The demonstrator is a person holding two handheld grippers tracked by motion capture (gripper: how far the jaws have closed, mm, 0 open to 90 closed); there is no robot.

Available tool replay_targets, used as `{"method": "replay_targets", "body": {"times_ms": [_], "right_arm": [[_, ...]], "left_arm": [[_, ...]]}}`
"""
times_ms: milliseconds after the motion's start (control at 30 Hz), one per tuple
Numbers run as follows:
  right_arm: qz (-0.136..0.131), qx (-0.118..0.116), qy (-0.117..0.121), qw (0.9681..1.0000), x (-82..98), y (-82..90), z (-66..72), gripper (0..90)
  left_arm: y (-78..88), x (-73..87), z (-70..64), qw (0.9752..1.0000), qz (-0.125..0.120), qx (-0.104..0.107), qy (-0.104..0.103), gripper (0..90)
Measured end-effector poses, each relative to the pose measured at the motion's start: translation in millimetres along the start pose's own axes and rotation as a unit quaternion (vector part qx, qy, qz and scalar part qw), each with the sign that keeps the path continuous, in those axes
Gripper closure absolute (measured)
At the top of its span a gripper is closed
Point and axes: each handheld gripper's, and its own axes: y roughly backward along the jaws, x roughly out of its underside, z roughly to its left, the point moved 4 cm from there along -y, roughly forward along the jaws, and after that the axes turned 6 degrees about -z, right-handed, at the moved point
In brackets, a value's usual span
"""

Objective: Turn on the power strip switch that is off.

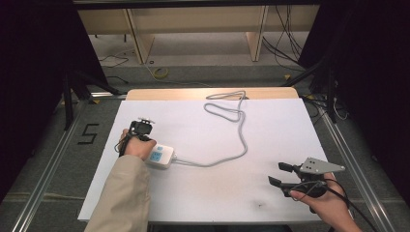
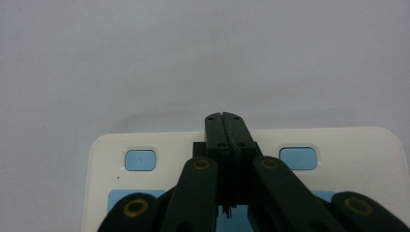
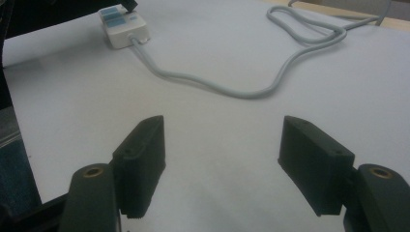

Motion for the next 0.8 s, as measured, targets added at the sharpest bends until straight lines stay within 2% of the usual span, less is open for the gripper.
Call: {"method": "replay_targets", "body": {"times_ms": [167, 467, 500, 800], "right_arm": [[0.000, 0.000, -0.001, 1.0000, -0.1, 0.1, 0.1, 33.7], [-0.001, 0.001, 0.001, 1.0000, -0.5, 0.4, -0.2, 33.7], [-0.002, 0.001, 0.001, 1.0000, -0.6, 0.5, -0.1, 33.6], [-0.003, 0.002, 0.000, 1.0000, -0.9, 1.4, -0.3, 33.7]], "left_arm": [[0.8, 0.9, 2.1, 1.0000, -0.002, -0.003, 0.002, 90.0], [7.7, -4.2, 0.5, 0.9993, -0.036, -0.004, 0.011, 89.4], [8.2, -4.6, 0.5, 0.9992, -0.037, -0.003, 0.014, 85.2], [15.9, -8.9, -1.1, 0.9978, -0.065, 0.003, 0.015, 79.7]]}}
